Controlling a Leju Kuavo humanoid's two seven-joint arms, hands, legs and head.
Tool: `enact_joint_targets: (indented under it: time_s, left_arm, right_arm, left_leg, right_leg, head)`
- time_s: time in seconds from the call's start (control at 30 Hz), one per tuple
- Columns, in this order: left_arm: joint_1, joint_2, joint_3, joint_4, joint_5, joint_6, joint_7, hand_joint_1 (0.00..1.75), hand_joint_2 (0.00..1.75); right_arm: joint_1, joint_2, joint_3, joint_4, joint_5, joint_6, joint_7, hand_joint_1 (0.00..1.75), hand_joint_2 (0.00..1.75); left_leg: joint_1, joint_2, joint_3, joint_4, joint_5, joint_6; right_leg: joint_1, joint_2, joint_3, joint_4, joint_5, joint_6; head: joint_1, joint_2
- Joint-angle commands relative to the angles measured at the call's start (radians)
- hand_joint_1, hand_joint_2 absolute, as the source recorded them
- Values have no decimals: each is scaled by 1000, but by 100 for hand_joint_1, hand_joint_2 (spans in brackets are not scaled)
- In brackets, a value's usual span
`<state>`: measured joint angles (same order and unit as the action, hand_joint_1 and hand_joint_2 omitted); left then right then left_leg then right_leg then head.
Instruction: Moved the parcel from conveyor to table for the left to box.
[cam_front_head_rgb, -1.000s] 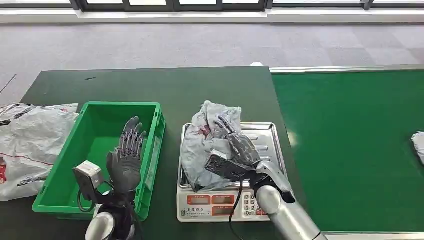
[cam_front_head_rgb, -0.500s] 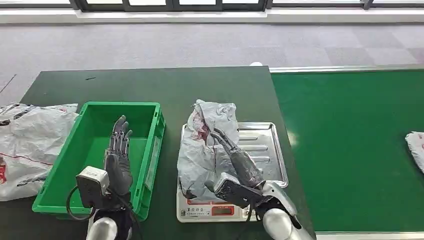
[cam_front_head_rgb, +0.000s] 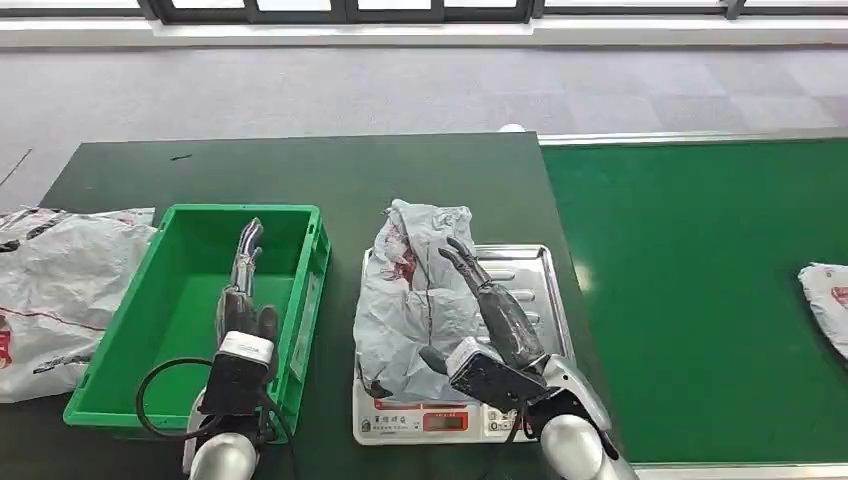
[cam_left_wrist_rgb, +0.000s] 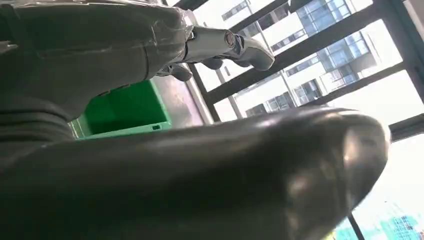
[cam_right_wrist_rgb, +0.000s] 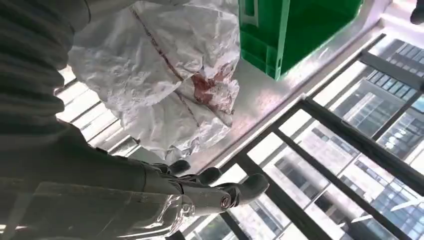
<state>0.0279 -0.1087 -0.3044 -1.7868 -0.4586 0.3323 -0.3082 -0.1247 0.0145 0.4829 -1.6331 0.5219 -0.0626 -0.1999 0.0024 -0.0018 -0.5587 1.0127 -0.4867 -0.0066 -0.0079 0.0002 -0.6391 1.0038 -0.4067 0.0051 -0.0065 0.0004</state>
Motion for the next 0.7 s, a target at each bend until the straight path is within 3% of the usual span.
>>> enact_joint_targets:
  time_s: [0.03,0.13,0.23,0.3,0.33,0.7]
  left_arm:
    - [-35,35,-41,49,-4,5,6,0,0]
    - [-52,48,-63,64,-29,7,5,0,0]
    - [-157,86,-123,158,-87,-106,79,0,0]
    - [-239,97,-144,252,-173,-129,66,0,0]
    - [-283,112,-177,303,-254,-140,51,0,175]
    - [-291,102,-176,334,-262,-134,43,0,175]
  right_arm:
    - [-7,-17,-51,13,-3,6,2,0,175]
    - [10,-22,-63,0,-2,-3,1,0,175]
    - [60,-42,-93,-77,-44,-72,-114,0,175]
    - [95,-56,-98,-116,-44,-84,-161,0,175]
    - [114,-62,-98,-126,-50,-88,-189,0,175]
    - [112,-59,-97,-114,-52,-91,-200,0,175]
  left_leg:
    - [0,-2,0,-1,1,0]
    - [0,-2,0,-1,1,0]
    - [0,-7,-1,-1,2,0]
    - [0,-9,-1,-1,3,0]
    - [-1,-8,-1,-1,2,0]
    - [0,-1,1,-3,2,0]
  right_leg:
    - [0,-2,1,-1,0,0]
    - [0,-2,1,-2,0,0]
    - [0,-7,2,-1,0,0]
    - [1,-9,2,-2,0,0]
    - [0,-9,2,-1,-1,0]
    - [0,-3,2,-3,2,0]
  head:
    - [0,0]
    - [0,0]
    - [0,0]
    - [0,0]
    - [0,0]
    - [0,0]
